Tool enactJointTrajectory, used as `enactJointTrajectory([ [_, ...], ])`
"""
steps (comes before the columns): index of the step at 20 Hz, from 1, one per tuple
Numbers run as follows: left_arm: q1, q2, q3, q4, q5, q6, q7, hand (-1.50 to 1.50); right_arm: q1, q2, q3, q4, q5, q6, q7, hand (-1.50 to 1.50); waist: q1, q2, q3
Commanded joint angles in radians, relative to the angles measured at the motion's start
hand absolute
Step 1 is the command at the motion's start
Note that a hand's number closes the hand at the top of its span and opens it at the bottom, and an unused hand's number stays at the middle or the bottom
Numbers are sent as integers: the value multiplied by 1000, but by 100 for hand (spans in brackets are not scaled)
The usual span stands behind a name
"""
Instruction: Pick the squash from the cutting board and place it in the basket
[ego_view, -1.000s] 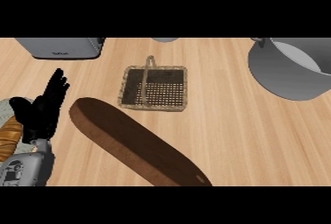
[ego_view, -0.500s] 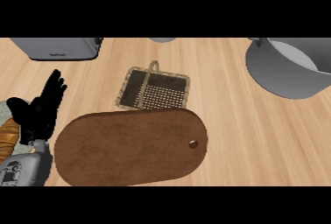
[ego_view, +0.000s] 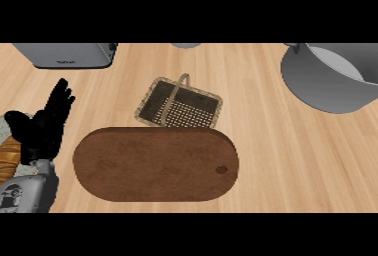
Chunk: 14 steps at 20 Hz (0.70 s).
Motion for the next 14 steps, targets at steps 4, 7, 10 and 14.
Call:
enactJointTrajectory([
  [4, -8, 9, 6, -12, 2, -1, 10, 0, -116, 71, -162, -179, 21, 61, 160, 150, 7, 0, -1],
  [7, 12, 1, -7, 1, -1, -14, -21, 0, -142, 71, -162, -177, 55, 94, 204, 150, 14, 5, -3],
  [10, -4, -13, -16, -5, 0, -6, -12, 0, -181, 71, -188, -161, 51, 112, 233, 150, 31, 14, -1],
  [14, -3, -15, -30, -17, -6, -11, -5, 0, -200, 71, -213, -124, 104, 150, 302, 150, 35, 15, -1],
])
